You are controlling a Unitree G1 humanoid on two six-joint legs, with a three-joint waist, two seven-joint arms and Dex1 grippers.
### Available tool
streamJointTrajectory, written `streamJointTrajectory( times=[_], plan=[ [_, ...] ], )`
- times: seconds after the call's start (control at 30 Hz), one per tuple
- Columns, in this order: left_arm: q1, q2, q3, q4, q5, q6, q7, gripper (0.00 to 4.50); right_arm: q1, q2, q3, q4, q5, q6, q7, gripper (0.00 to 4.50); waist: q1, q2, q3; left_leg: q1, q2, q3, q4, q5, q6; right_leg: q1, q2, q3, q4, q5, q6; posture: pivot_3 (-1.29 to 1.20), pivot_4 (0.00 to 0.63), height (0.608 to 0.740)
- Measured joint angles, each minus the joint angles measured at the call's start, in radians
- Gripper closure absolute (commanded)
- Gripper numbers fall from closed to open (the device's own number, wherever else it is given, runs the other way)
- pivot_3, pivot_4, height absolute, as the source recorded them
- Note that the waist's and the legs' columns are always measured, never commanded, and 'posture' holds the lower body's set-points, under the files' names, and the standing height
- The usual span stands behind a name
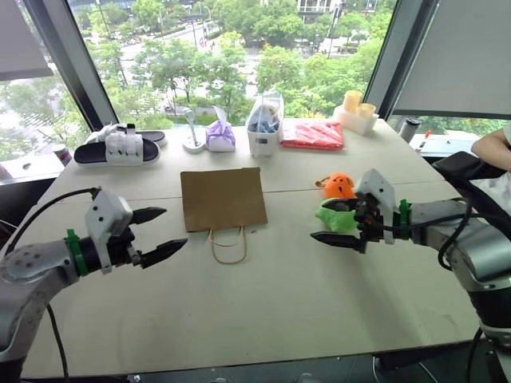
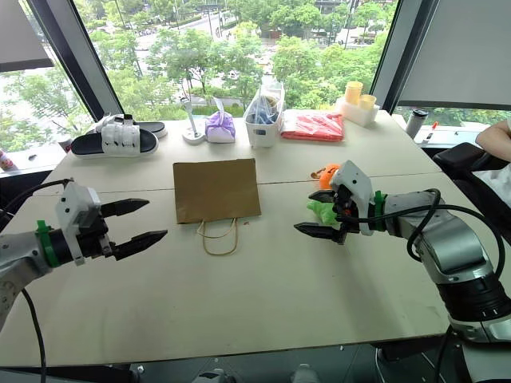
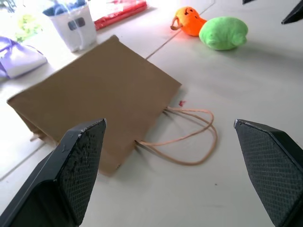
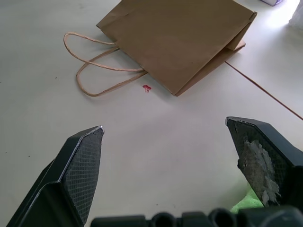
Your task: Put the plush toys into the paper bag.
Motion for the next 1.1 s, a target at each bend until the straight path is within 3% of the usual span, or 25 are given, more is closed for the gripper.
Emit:
streamJointTrajectory(
  times=[0.3,0.57,0.77,0.87,1.1],
  plan=[
    [-0.085,0.05,-0.226,0.219,0.262,-0.386,-0.224,0.07,0.011,0.034,-0.003,-0.009,-0.001,0.0,-0.036,0.0,0.002,0.0,0.0,0.0,-0.001,0.001,0.0,0.0,0.0,0.0,0.0,-0.001,0.0,0.001,-0.001,0.0,0.15,0.74],
    [-0.373,-0.081,-0.446,0.588,0.462,-0.663,-0.325,0.07,0.068,0.059,-0.026,-0.071,0.003,0.021,-0.089,0.0,0.007,0.0,0.0,-0.001,-0.002,0.001,0.001,0.0,0.0,0.0,0.0,-0.001,0.0,0.002,0.0,0.0,0.15,0.74],
    [-0.479,-0.179,-0.551,0.805,0.581,-0.829,-0.334,0.07,0.13,0.061,-0.079,-0.153,0.03,0.06,-0.138,0.0,-0.001,0.0,0.0,-0.001,-0.003,0.0,0.001,0.0,0.0,-0.001,0.0,-0.001,0.0,0.002,0.001,0.0,0.15,0.74],
    [-0.528,-0.197,-0.562,0.898,0.616,-0.889,-0.319,0.84,0.157,0.061,-0.097,-0.18,0.04,0.078,-0.159,0.0,-0.003,0.0,0.0,-0.001,-0.003,0.0,0.001,0.0,0.0,-0.001,0.001,-0.001,0.001,0.003,0.001,0.0,0.15,0.74],
    [-0.556,-0.221,-0.562,0.978,0.637,-0.954,-0.299,4.39,0.166,0.061,-0.11,-0.198,0.055,0.088,-0.185,0.0,-0.002,0.0,0.0,-0.001,-0.003,0.0,0.002,0.0,0.0,-0.001,0.001,-0.001,0.001,0.003,0.001,0.0,0.15,0.74]
  ],
)
